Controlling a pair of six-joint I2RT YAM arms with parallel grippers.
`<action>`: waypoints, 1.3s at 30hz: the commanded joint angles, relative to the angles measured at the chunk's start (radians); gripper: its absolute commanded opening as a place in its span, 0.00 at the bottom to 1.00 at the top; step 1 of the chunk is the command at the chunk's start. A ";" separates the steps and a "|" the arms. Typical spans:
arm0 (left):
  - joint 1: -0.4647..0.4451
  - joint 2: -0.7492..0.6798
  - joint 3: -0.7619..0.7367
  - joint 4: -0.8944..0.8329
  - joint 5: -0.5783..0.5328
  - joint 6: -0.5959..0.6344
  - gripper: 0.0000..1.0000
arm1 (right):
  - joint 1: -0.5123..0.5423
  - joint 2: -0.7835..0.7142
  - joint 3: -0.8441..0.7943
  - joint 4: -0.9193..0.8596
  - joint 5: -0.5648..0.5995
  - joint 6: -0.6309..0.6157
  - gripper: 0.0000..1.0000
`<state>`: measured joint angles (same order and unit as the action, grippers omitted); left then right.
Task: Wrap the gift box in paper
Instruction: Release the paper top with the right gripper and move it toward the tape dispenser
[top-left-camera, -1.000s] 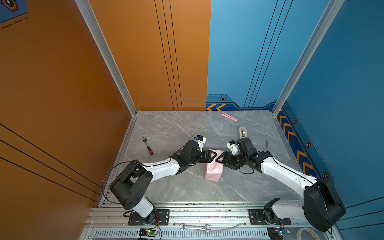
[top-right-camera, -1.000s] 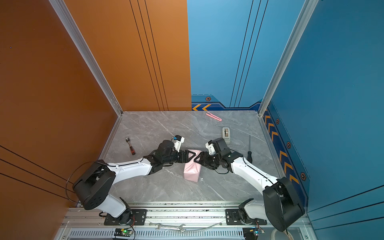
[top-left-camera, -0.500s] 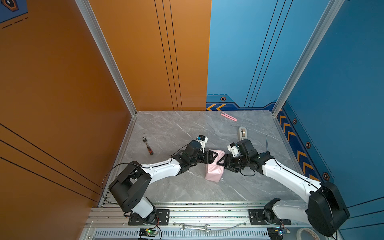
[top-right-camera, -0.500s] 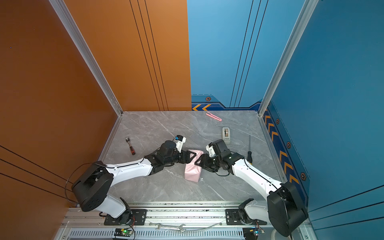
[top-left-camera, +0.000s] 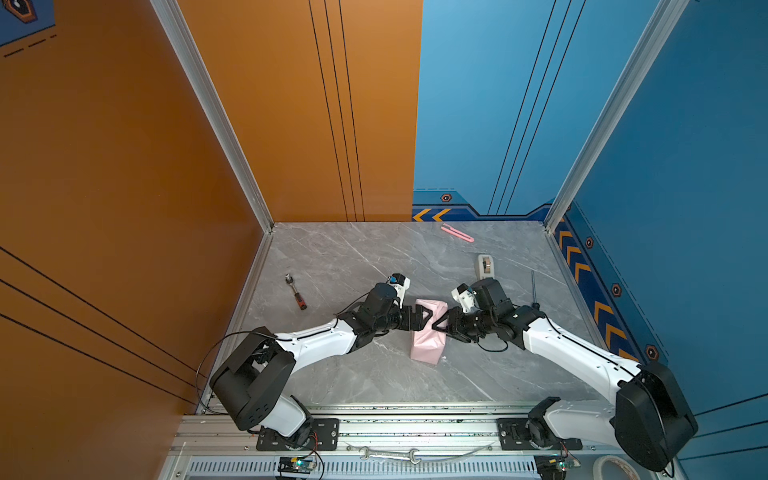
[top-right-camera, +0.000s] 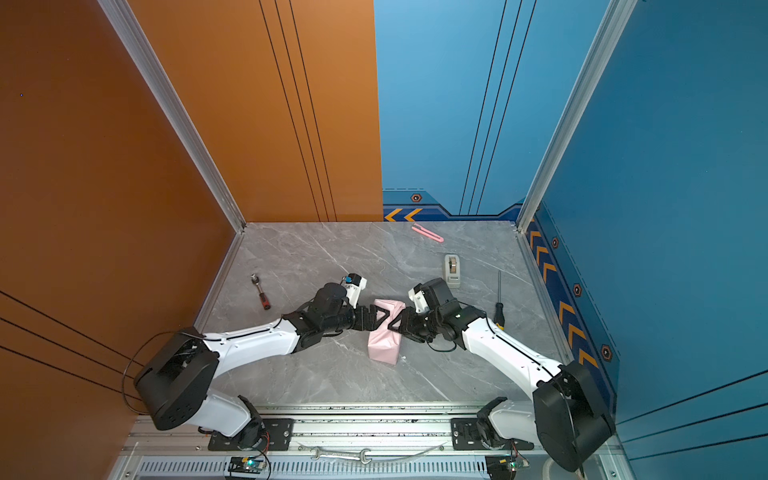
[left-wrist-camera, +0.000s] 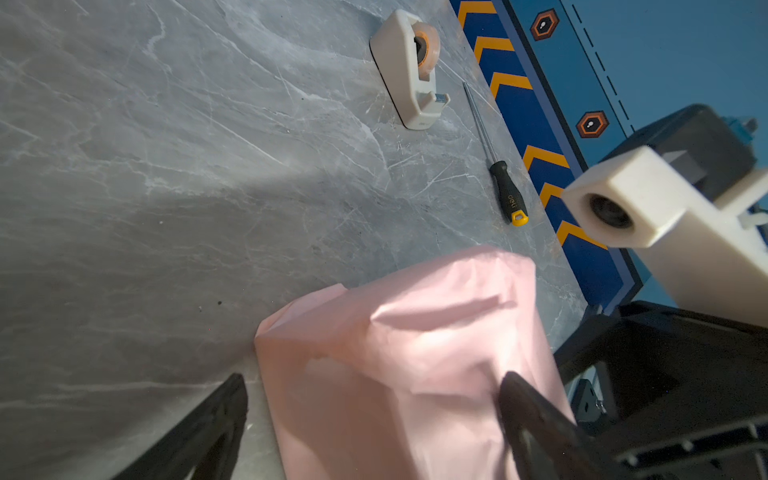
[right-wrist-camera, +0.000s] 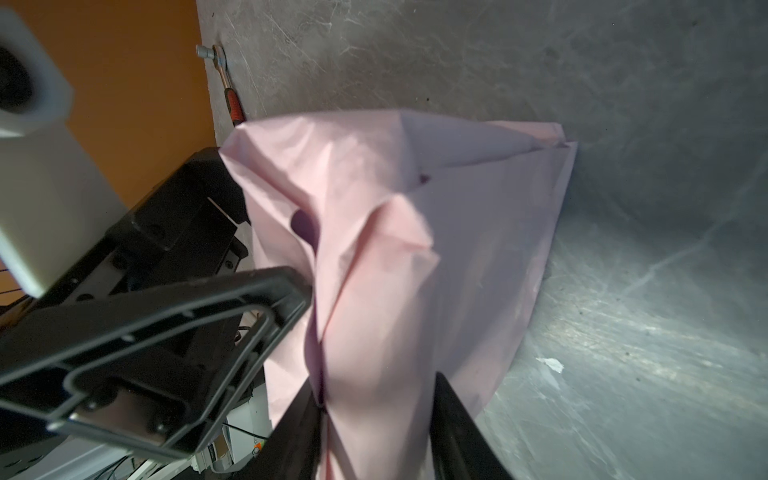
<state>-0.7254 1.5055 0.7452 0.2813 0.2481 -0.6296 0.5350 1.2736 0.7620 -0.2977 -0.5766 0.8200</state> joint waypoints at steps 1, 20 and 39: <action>0.005 0.017 -0.033 0.026 0.063 -0.024 0.95 | 0.003 0.044 -0.050 -0.062 0.087 0.001 0.42; -0.019 0.084 -0.081 -0.127 -0.120 0.037 0.77 | -0.113 -0.126 0.104 -0.242 0.078 -0.156 0.62; -0.022 0.042 -0.080 -0.178 -0.156 0.062 0.77 | -0.702 0.397 0.397 -0.067 -0.164 -0.625 0.48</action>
<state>-0.7475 1.5017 0.7162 0.3435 0.1837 -0.6113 -0.1402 1.6245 1.1084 -0.4427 -0.6674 0.2588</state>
